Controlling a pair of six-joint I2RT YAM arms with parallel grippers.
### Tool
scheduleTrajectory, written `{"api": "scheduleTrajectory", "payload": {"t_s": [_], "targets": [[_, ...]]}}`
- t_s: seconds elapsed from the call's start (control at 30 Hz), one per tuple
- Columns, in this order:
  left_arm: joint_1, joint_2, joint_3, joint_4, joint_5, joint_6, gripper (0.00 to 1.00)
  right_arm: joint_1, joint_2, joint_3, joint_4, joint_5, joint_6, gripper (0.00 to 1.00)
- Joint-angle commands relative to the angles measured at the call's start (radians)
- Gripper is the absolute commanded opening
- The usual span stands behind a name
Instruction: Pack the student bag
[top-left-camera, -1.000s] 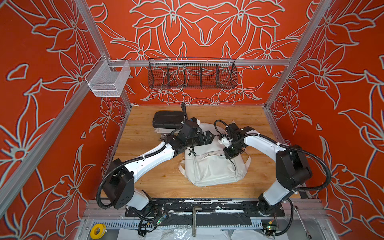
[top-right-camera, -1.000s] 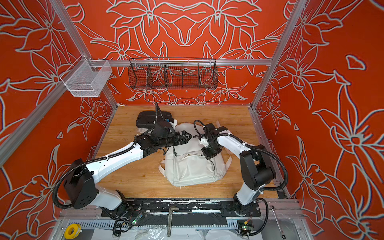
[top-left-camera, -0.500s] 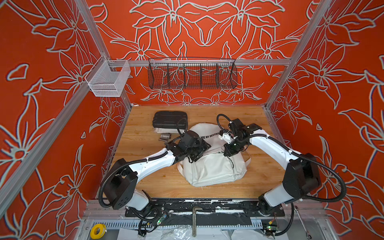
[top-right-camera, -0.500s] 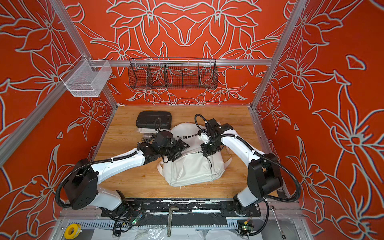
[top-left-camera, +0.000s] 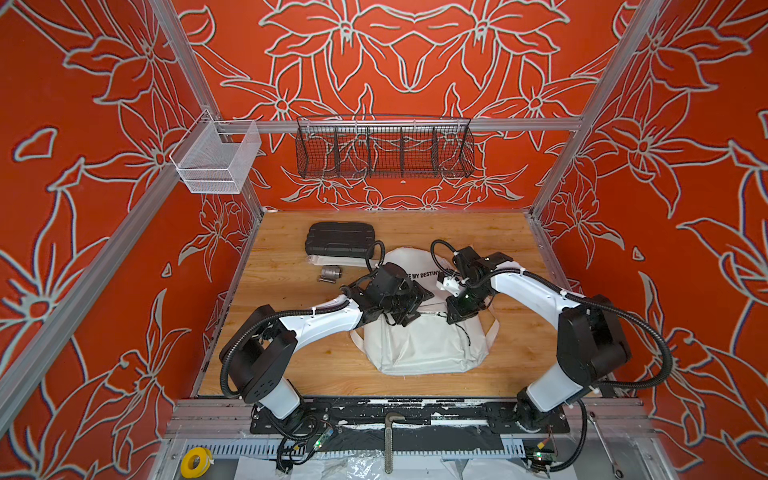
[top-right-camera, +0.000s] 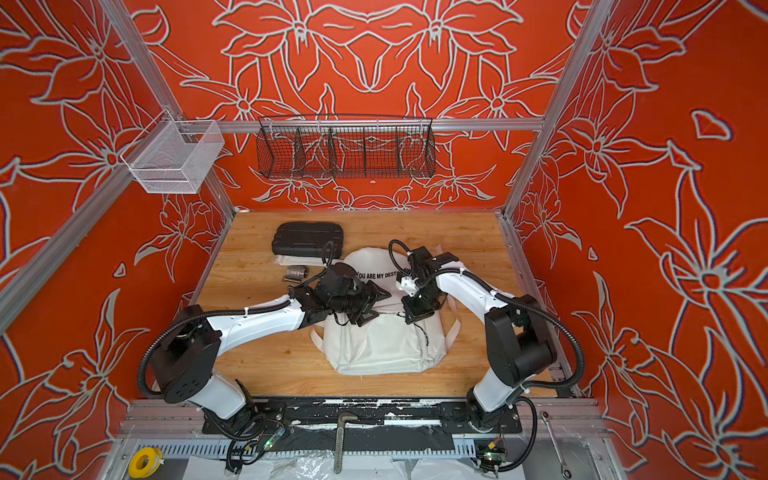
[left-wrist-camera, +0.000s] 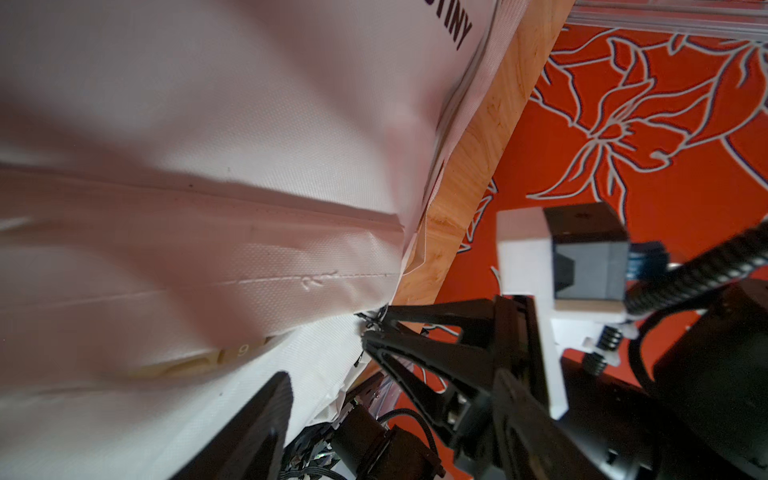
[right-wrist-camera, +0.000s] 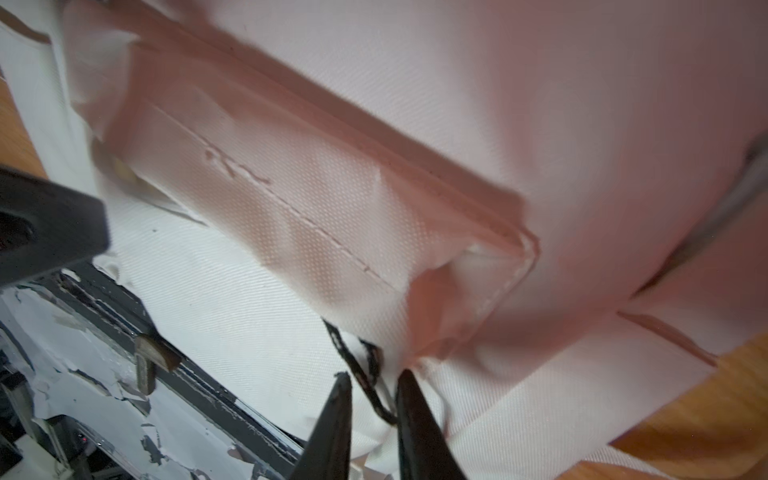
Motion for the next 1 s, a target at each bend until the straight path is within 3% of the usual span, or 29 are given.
{"api": "scheduleTrajectory", "payload": {"t_s": [0.0,0.4,0.73,0.97], "targets": [[-0.003,0.004,0.011,0.008,-0.005,-0.004,0.76,0.015,0.014,-0.026,0.014,0.025,-0.024,0.24],[-0.002,-0.001,0.01,-0.01,-0.022,-0.001,0.77,0.032,-0.04,-0.002,-0.077,0.179,-0.003,0.19],[-0.01,0.017,0.02,-0.005,-0.017,-0.007,0.78,0.034,-0.061,0.014,-0.085,0.133,-0.016,0.02],[-0.046,0.059,0.036,0.02,0.012,-0.046,0.78,0.035,-0.156,0.043,-0.052,-0.039,0.054,0.0]]}}
